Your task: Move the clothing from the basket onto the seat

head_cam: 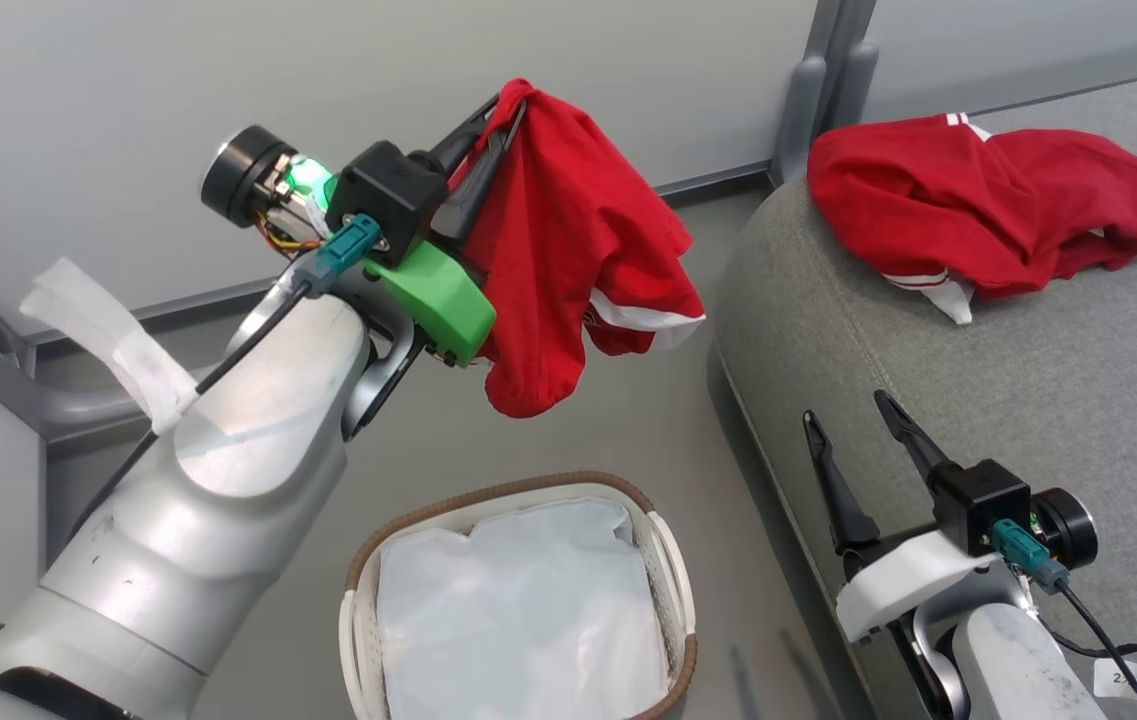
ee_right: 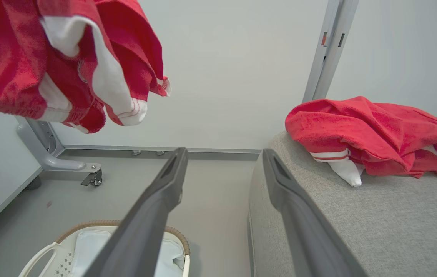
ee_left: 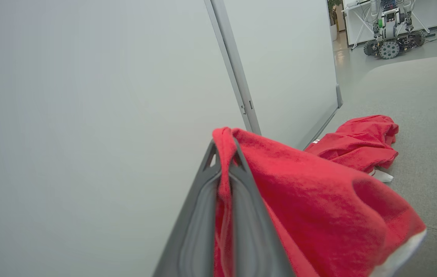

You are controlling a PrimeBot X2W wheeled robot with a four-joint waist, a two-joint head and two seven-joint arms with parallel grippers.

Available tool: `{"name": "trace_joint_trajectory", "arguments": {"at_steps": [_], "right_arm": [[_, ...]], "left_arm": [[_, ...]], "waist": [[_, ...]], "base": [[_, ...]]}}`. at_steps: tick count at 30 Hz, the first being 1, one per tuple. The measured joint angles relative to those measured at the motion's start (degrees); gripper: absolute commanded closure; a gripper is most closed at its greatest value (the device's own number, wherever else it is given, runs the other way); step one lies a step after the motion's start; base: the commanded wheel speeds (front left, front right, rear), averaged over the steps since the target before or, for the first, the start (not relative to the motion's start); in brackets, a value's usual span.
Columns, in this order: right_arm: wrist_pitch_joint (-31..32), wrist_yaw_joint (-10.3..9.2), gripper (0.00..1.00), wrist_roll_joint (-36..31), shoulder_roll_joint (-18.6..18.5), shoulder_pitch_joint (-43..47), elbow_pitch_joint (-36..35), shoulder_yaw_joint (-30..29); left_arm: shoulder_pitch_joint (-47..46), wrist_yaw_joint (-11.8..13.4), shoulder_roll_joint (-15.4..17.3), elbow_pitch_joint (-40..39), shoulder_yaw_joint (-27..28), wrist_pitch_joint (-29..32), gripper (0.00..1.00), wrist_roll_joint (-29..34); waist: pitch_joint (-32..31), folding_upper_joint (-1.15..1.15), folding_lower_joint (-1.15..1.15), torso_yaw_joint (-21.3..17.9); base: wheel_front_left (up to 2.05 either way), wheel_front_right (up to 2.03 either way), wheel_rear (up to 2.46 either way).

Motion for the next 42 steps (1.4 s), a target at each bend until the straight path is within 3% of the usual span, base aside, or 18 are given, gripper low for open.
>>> {"name": "trace_joint_trajectory", "arguments": {"at_steps": [11, 17, 26, 27, 28, 31, 42], "right_arm": [[0.0, 0.0, 0.0, 0.2, 0.0, 0.1, 1.9, 7.2], [0.0, 0.0, 0.0, 0.2, 0.0, -5.9, 2.4, 11.7], [0.0, 0.0, 0.0, -0.4, 0.0, -13.5, 2.4, 13.4], [0.0, 0.0, 0.34, -0.4, 0.0, -14.0, 2.6, 13.5], [0.0, 0.0, 0.59, -0.4, 0.0, -14.4, 2.8, 13.6], [0.0, 0.0, 1.0, -0.5, 0.0, -15.5, 3.2, 14.0], [0.0, 0.0, 1.0, -0.5, 0.0, -16.0, 2.6, 14.5]], "left_arm": [[-3.0, -0.1, -1.5, -1.6, -1.2, 1.9, 1.0, -0.8], [-3.6, -0.1, -2.8, -1.3, -2.1, 2.1, 1.0, -1.1], [-3.3, -0.2, -4.3, -1.6, -4.4, 1.8, 1.0, -1.6], [-2.9, -0.2, -4.3, -1.8, -4.7, 1.8, 1.0, -1.8], [-2.4, -0.2, -4.4, -1.9, -5.0, 1.7, 1.0, -2.0], [-1.1, -0.2, -4.3, -2.3, -5.6, 1.5, 1.0, -2.8], [3.9, 0.0, -3.4, -2.9, -4.8, 0.7, 1.0, -5.9]], "waist": [[-5.0, 0.0, 0.0, 0.6], [-5.7, 0.0, 0.0, 1.8], [-6.6, 0.0, 0.0, 4.0], [-6.7, 0.0, 0.0, 4.2], [-6.9, 0.0, 0.0, 4.4], [-7.2, 0.0, 0.0, 4.9], [-7.6, 0.0, 0.0, 5.2]], "base": [[0.0, 0.0, 0.0], [0.0, 0.0, 0.0], [0.0, 0.0, 0.0], [0.0, 0.0, 0.0], [0.0, 0.0, 0.0], [0.0, 0.0, 0.0], [0.0, 0.0, 0.0]]}}
